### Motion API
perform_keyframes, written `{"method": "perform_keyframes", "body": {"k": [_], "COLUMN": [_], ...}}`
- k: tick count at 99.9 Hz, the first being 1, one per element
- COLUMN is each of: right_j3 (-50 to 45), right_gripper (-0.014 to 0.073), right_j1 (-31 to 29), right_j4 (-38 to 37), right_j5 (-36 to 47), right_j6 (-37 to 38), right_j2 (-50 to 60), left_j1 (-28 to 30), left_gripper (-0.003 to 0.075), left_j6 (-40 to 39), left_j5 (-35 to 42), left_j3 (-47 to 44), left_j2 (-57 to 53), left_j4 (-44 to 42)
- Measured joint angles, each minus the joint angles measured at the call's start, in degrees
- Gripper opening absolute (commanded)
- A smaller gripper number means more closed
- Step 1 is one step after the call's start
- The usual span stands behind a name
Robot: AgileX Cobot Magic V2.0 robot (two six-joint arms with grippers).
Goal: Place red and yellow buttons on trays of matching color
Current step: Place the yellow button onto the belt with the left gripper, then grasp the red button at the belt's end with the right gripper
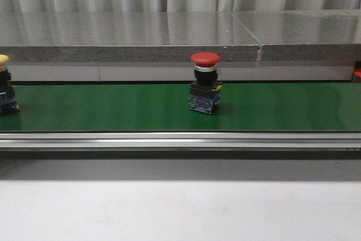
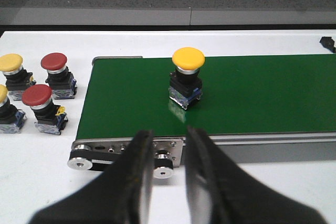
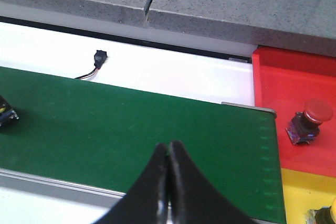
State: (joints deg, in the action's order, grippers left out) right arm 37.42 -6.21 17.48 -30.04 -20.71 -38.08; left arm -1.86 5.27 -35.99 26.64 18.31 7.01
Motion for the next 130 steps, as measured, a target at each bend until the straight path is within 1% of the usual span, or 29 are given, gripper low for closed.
{"method": "perform_keyframes", "body": {"k": [52,60,67,74,78,79,81,86,93,103,117,130], "right_j3": [0.00,0.00,0.00,0.00,0.00,0.00,0.00,0.00,0.00,0.00,0.00,2.50], "right_gripper": [-0.0068,-0.0055,0.0013,0.0144,0.0251,0.0291,0.0332,0.0503,0.0674,0.0632,0.0631,0.0631], "right_j1": [0.00,0.00,0.00,0.00,0.00,0.00,0.00,0.00,0.00,0.00,0.00,0.00], "right_j4": [0.00,0.00,0.00,0.00,0.00,0.00,0.00,0.00,0.00,0.69,3.97,5.12], "right_j5": [0.00,0.00,-0.29,-1.09,-1.75,-1.85,-2.13,-2.53,-3.18,-3.82,-4.47,-7.40], "right_j6": [0.00,0.00,-0.10,-0.10,-0.10,-0.10,-0.10,-0.10,-0.10,-0.10,-0.10,-0.10], "right_j2": [0.00,0.00,0.00,0.00,0.00,0.00,0.00,0.00,0.00,0.00,-0.14,-4.29], "left_j1": [0.00,0.00,0.00,0.00,0.00,0.00,0.00,0.00,0.00,0.00,0.00,0.00], "left_gripper": [-0.0019,-0.0019,-0.0019,-0.0019,-0.0019,-0.0019,-0.0019,-0.0019,-0.0019,-0.0019,-0.0019,-0.0019], "left_j6": [0.00,0.00,0.00,0.00,0.00,0.00,0.00,0.00,0.00,0.00,0.00,0.00], "left_j5": [-0.10,-0.10,-0.10,-0.10,-0.10,-0.10,-0.10,-0.10,-0.10,-0.10,-0.10,-0.10], "left_j3": [-0.78,-0.78,-0.78,-0.78,-0.78,-0.78,-0.78,-0.78,-0.78,-0.78,-0.78,-0.78], "left_j2": [-1.48,-1.48,-1.48,-1.48,-1.48,-1.48,-1.48,-1.48,-1.48,-1.48,-1.48,-1.48], "left_j4": [0.45,0.45,0.45,0.45,0.45,0.45,0.45,0.45,0.45,0.45,0.45,0.45]}}
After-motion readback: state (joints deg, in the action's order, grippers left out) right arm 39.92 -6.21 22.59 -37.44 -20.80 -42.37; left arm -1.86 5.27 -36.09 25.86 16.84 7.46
